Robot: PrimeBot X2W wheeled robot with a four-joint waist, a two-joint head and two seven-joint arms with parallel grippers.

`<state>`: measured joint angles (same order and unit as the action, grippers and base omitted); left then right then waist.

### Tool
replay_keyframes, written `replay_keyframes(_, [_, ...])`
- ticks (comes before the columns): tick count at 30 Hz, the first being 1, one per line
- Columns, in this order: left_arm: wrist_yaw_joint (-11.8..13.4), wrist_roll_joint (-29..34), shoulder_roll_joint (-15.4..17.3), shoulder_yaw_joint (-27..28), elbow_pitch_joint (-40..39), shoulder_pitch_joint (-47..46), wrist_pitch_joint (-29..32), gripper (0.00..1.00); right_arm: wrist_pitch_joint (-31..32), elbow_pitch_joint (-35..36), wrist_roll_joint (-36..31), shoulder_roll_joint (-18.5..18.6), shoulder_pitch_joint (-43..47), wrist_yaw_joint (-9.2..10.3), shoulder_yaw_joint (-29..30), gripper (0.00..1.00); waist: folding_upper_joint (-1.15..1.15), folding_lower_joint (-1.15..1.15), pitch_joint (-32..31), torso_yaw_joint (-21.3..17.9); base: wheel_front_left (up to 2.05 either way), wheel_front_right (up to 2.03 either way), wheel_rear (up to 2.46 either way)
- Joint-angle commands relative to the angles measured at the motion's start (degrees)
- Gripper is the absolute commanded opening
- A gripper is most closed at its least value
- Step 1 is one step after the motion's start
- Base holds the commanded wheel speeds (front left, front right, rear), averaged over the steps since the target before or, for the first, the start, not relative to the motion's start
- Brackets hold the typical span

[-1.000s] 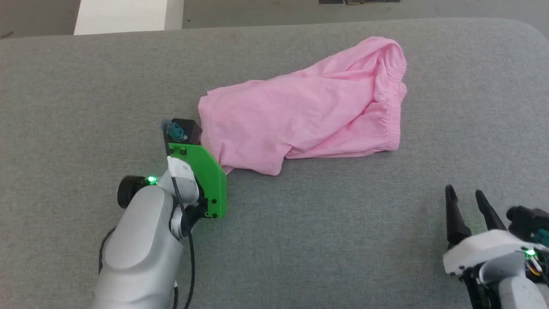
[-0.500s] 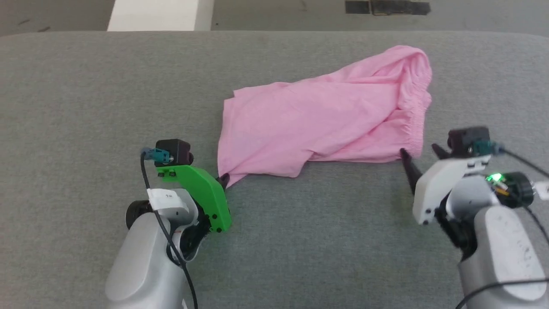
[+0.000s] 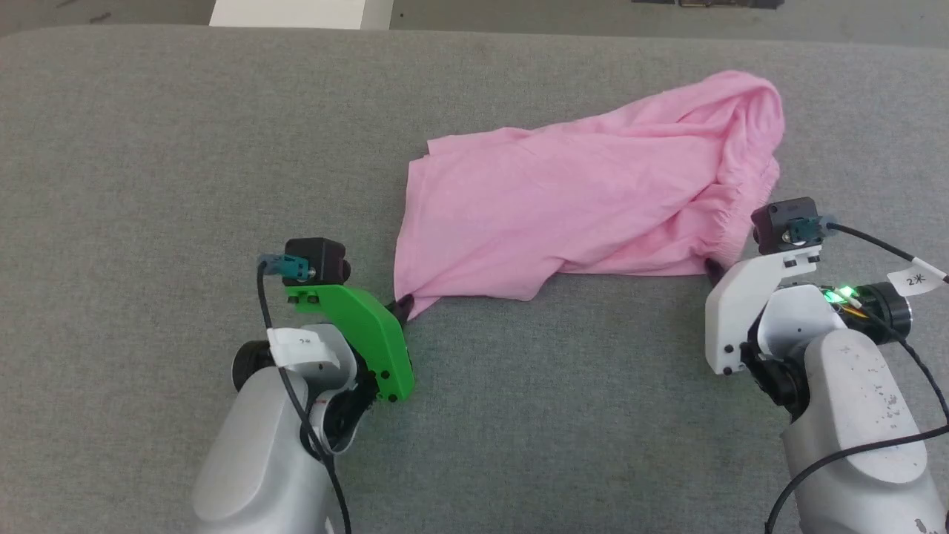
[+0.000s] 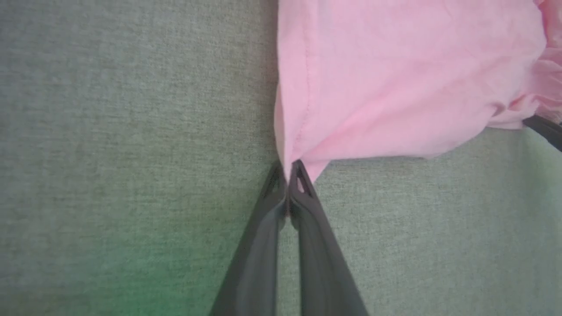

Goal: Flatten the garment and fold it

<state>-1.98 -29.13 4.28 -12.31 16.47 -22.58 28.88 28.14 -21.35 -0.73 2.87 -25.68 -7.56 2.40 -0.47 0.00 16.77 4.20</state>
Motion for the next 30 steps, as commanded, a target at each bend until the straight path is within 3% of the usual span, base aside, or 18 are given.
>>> replay_keyframes(1, [-0.21,0.09,0.61,0.07,-0.12,0.7,-0.79,0.0,-0.4,0.23,0.91,0.01,-0.61,0.08,-0.32,0.0,0.47,0.0,-0.81,-0.19,0.0,0.0,0.0])
replay_keyframes(4, [-0.01,0.17,1.56,0.7,-0.22,0.18,-1.17,0.0,1.74,2.09,3.94,0.4,0.38,0.08,-1.97,0.0,0.47,0.0,-2.35,-0.37,0.0,0.0,0.0])
replay_keyframes(8, [0.29,-0.41,3.89,2.65,-1.33,-1.55,-0.41,0.0,8.45,7.91,14.16,2.99,1.02,0.08,-2.54,0.0,0.47,0.0,-4.58,-0.8,0.0,0.0,0.0])
replay_keyframes(16, [0.28,-1.45,9.9,5.94,-6.82,-9.22,5.03,0.0,23.99,23.0,31.92,6.71,-3.47,0.08,6.15,0.0,0.47,0.0,-9.32,-1.01,0.0,0.0,0.0])
replay_keyframes(22, [1.02,-1.3,13.46,7.12,-10.48,-15.19,9.71,0.0,29.8,27.53,34.28,6.13,-10.5,0.08,10.88,0.0,0.47,0.0,-11.38,-1.08,0.0,0.0,0.0])
replay_keyframes(30, [2.56,-0.02,15.73,7.54,-9.17,-24.3,12.77,0.0,29.03,23.59,31.72,1.84,-22.53,0.08,12.7,0.0,0.47,0.0,-8.86,-1.12,0.0,0.0,0.0])
